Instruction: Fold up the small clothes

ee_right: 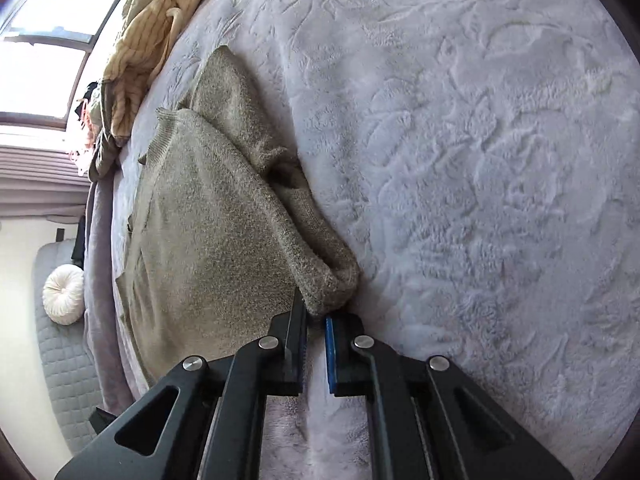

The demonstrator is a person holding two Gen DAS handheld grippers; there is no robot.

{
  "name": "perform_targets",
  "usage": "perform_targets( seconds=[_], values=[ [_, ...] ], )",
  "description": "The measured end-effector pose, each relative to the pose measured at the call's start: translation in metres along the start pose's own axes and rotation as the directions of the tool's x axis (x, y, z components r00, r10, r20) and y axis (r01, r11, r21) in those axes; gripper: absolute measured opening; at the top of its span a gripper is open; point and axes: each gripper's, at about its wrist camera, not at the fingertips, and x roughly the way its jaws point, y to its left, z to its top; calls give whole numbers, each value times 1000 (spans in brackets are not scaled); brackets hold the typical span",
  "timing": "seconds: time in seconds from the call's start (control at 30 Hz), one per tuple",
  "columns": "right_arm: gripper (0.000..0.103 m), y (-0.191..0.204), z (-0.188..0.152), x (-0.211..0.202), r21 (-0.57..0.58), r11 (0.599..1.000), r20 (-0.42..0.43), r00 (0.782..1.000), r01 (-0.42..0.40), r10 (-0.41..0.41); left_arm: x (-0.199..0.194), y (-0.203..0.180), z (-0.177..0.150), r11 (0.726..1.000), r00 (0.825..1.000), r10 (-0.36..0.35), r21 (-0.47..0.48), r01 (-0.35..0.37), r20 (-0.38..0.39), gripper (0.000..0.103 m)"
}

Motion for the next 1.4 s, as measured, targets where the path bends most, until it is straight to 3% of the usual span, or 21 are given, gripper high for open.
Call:
perform_targets(
  seconds=[0.27,0.5,0.53,0.57,0.6,0.63,0.7,0.77,0.8,0.83,1.07,1.4],
  values=[
    [9,22,-2,-4,-83,995,-1,999,53,-54,-18,10,-6,998,999,49,27,-49,17,22],
    [10,35,-27,-23,-140,986,-17,996,88,-91,-26,7,-6,995,995,104,4,-104,2,23],
    [10,41,-32,-24,-167,982,-23,995,88,-93,-24,5,-6,994,994,108,4,-108,-3,34],
    [10,47,-37,-24,-192,978,-29,995,86,-93,-25,5,-7,993,993,119,2,-119,0,72],
    [10,55,-42,-23,-219,972,-35,995,82,-92,-27,4,-7,990,990,138,-7,-138,18,89],
    [10,63,-48,-22,-248,966,-41,995,76,-89,-31,3,-8,989,987,151,-14,-150,48,98],
    [15,79,-58,-17,-300,952,-58,995,58,-79,-35,1,-7,988,986,154,-14,-153,68,98],
    [33,96,-69,-9,-353,935,-94,993,28,-65,-35,3,-6,986,984,164,-30,-163,67,98],
    [49,103,-75,-4,-375,927,-116,992,10,-58,-35,4,-6,985,983,170,-34,-168,63,98],
    [54,111,-82,2,-396,918,-138,989,-8,-51,-33,5,-5,984,983,176,-36,-174,57,98],
    [54,151,-127,41,-505,859,-260,964,-87,-55,-20,14,-2,977,979,206,-51,-206,-5,98],
    [54,166,-149,80,-445,883,-372,928,-149,-31,-12,11,1,982,983,184,-48,-184,-13,98]
  ],
)
